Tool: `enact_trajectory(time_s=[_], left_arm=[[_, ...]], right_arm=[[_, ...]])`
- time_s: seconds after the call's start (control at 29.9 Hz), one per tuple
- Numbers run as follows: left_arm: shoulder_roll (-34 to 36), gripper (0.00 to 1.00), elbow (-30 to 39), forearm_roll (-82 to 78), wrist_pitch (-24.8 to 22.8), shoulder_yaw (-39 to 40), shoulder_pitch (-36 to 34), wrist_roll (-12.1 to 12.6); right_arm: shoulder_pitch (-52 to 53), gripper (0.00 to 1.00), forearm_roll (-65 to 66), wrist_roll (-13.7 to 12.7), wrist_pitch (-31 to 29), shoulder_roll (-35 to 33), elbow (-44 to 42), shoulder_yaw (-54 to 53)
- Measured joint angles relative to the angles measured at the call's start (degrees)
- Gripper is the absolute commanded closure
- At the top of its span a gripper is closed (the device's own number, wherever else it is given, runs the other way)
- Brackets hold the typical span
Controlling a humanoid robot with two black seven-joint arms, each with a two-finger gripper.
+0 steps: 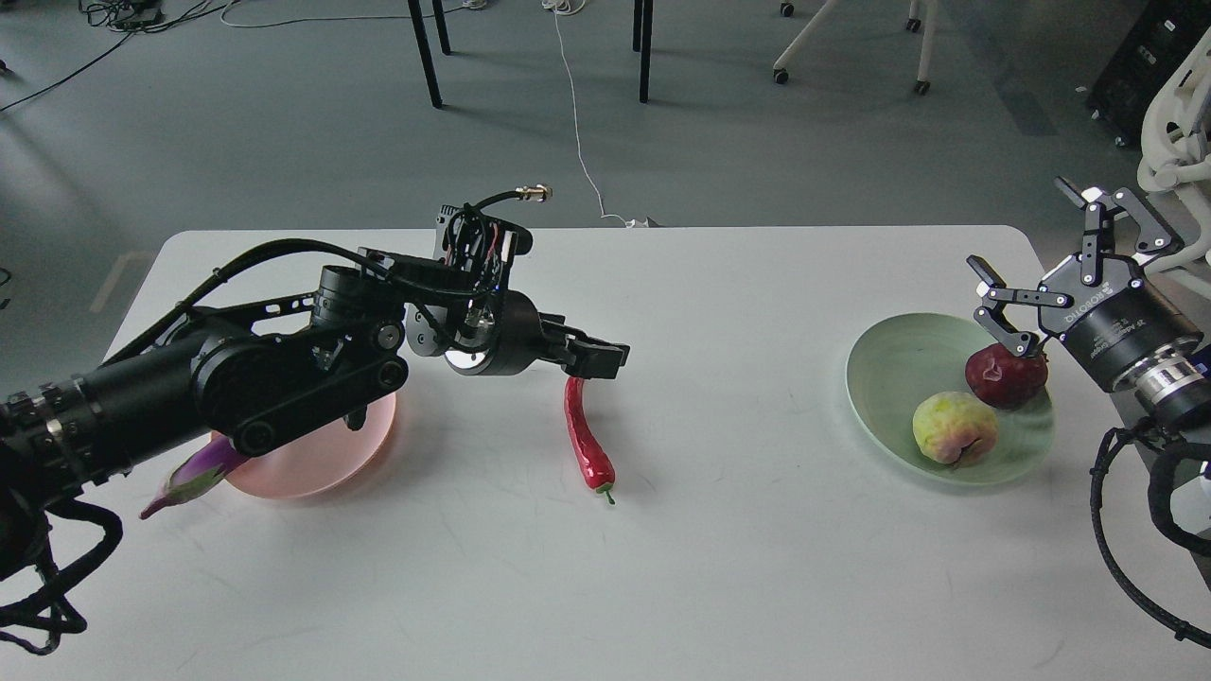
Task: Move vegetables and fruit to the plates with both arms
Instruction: 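Release the eggplant and move the left gripper to the red chili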
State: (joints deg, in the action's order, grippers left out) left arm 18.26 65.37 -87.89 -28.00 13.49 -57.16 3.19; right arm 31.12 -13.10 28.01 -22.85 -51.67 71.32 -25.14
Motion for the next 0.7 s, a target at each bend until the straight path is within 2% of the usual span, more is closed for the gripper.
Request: enact_trajectory(time_s=[0.4,0.7], left_arm=[[-1.1,0.04,-1.7,2.1,0.0,0.0,5.4,4.6],[-2.1,0.04,-3.7,2.9,0.0,0.1,6.4,6.0]], right_arm=[[0.0,0.01,0.0,0.0,0.0,0.0,0.0,0.0],[0.0,0.01,0.0,0.0,0.0,0.1,-0.1,0.0]])
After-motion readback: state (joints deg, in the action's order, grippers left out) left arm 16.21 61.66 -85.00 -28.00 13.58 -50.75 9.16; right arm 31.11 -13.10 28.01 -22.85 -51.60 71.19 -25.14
